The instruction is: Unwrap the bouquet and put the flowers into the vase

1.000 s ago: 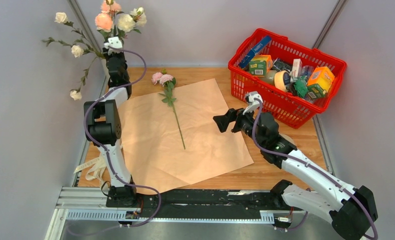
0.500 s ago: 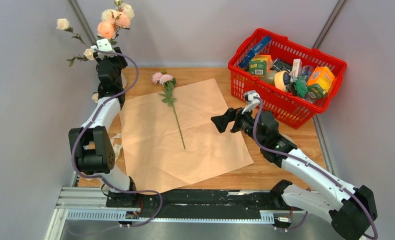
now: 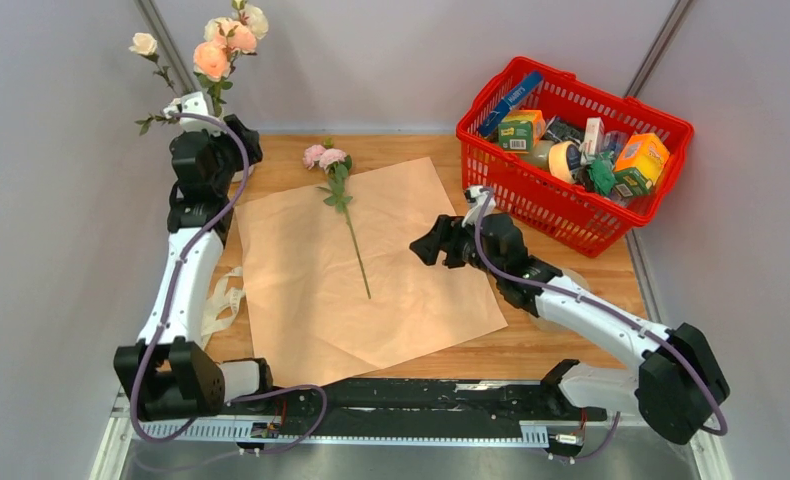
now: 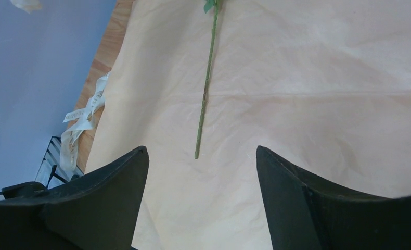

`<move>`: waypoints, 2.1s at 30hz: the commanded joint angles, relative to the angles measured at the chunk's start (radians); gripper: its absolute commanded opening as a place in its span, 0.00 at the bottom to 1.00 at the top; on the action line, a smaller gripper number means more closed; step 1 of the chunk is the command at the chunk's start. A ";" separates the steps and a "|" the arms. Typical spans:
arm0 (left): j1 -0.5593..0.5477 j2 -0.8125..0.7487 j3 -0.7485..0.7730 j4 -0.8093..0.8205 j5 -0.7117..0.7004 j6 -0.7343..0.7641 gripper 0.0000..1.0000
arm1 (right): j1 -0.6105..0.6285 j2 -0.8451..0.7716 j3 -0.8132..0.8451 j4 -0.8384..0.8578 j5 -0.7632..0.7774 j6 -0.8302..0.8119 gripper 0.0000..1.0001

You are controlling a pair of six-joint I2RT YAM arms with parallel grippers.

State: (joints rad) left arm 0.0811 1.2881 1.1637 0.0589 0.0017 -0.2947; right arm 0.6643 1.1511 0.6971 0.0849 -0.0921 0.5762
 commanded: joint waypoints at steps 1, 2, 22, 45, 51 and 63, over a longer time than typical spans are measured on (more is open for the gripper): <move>0.003 -0.137 -0.086 -0.241 0.178 -0.142 0.63 | 0.003 0.079 0.087 0.046 -0.021 0.054 0.74; 0.002 -0.177 -0.110 -0.272 0.220 -0.190 0.62 | 0.006 0.106 0.102 0.046 -0.011 0.051 0.72; -0.164 -0.581 -0.535 -0.462 0.400 -0.124 0.64 | 0.185 0.729 0.511 -0.031 0.241 -0.027 0.47; -0.162 -0.665 -0.555 -0.498 0.297 -0.141 0.65 | 0.254 1.079 0.867 -0.186 0.410 -0.139 0.37; -0.162 -0.668 -0.553 -0.501 0.285 -0.141 0.65 | 0.287 1.110 0.897 -0.211 0.483 -0.174 0.29; -0.162 -0.682 -0.544 -0.505 0.251 -0.176 0.64 | 0.314 1.079 0.940 -0.221 0.497 -0.182 0.00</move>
State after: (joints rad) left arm -0.0837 0.6212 0.6041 -0.4469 0.2745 -0.4519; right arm 0.9733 2.2559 1.6005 -0.1143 0.4255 0.3901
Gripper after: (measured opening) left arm 0.646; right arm 0.019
